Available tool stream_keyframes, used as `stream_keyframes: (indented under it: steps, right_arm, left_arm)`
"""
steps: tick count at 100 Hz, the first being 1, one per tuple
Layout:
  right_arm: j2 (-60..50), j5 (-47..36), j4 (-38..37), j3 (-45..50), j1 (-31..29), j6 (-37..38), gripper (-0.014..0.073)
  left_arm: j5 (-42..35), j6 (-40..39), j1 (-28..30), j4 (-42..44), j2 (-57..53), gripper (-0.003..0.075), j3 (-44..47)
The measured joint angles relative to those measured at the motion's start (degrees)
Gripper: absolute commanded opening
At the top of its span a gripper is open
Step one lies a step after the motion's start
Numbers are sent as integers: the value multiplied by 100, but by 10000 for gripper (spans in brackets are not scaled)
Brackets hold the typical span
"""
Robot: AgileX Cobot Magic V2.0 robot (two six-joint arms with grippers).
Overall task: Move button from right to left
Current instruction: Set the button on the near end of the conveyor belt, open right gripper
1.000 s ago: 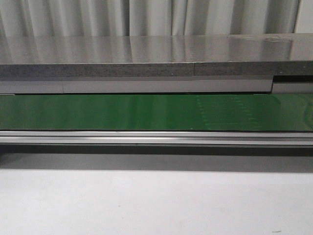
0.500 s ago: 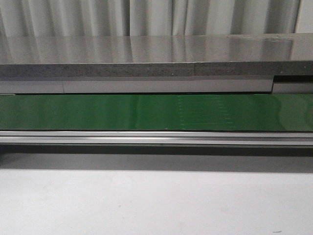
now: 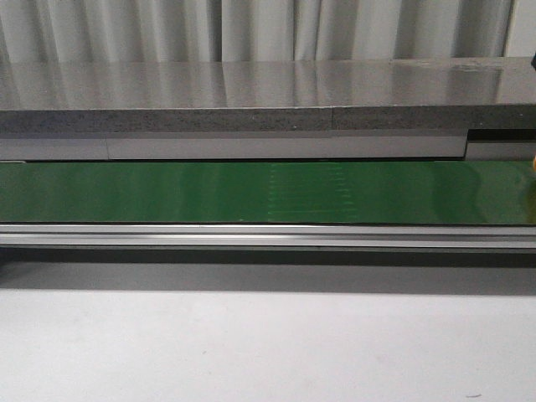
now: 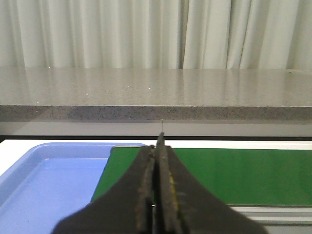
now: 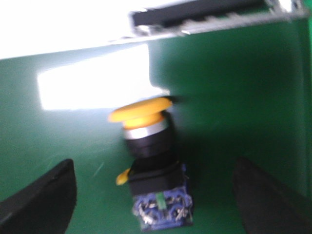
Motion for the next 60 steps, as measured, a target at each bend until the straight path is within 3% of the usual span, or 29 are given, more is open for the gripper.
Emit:
stream_keyframes:
  steps: [15, 30, 36, 60]
  right_arm:
    - [-478, 43, 0, 12, 341, -576, 443]
    - [-838, 43, 0, 212, 584, -672, 45]
    - [-995, 9, -13, 335, 636, -681, -76]
    - [-1869, -530, -142, 1189, 780, -681, -68]
  left_arm:
    - [0, 0, 0, 0, 0, -20, 0]
    - [0, 0, 0, 0, 0, -20, 0]
    - [0, 0, 0, 0, 0, -20, 0]
    - [0, 0, 0, 0, 0, -20, 0]
